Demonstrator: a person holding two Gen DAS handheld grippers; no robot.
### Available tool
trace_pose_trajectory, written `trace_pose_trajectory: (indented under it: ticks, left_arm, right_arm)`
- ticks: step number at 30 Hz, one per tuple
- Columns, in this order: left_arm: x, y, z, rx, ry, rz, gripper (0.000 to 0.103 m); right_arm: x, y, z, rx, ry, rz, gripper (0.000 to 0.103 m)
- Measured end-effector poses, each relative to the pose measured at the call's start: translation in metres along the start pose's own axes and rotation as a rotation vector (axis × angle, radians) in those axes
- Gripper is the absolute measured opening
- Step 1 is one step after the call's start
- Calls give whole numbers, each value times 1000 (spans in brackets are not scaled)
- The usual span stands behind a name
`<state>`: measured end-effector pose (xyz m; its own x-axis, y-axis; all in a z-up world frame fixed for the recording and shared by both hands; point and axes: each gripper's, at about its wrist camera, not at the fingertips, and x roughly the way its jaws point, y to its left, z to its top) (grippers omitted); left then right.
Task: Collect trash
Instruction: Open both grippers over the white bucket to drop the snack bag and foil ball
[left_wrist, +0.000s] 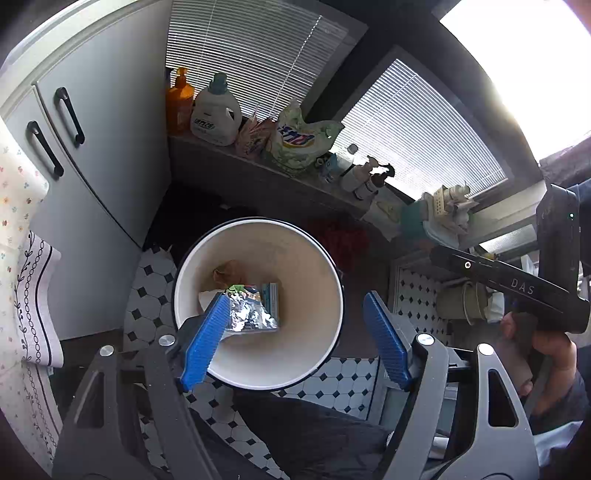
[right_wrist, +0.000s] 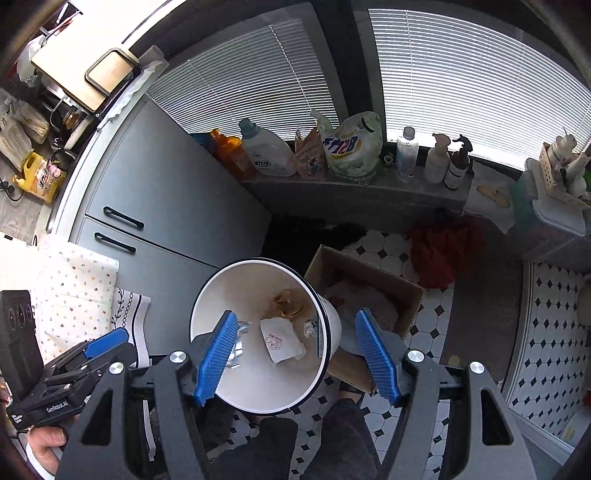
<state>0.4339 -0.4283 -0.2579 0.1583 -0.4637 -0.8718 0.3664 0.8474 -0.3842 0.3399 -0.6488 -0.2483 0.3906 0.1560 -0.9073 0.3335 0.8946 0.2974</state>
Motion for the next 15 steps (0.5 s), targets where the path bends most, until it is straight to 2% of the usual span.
trace_pose_trajectory:
  ticks: [7, 15]
  left_arm:
    - [-38, 32, 0, -45, -83, 82, 90]
    - [-112, 99, -15, -185, -228, 178, 97]
  right_arm:
    - [4, 44, 4, -69, -15, 20, 75]
    - [-1, 136, 2, -230, -72, 95, 95]
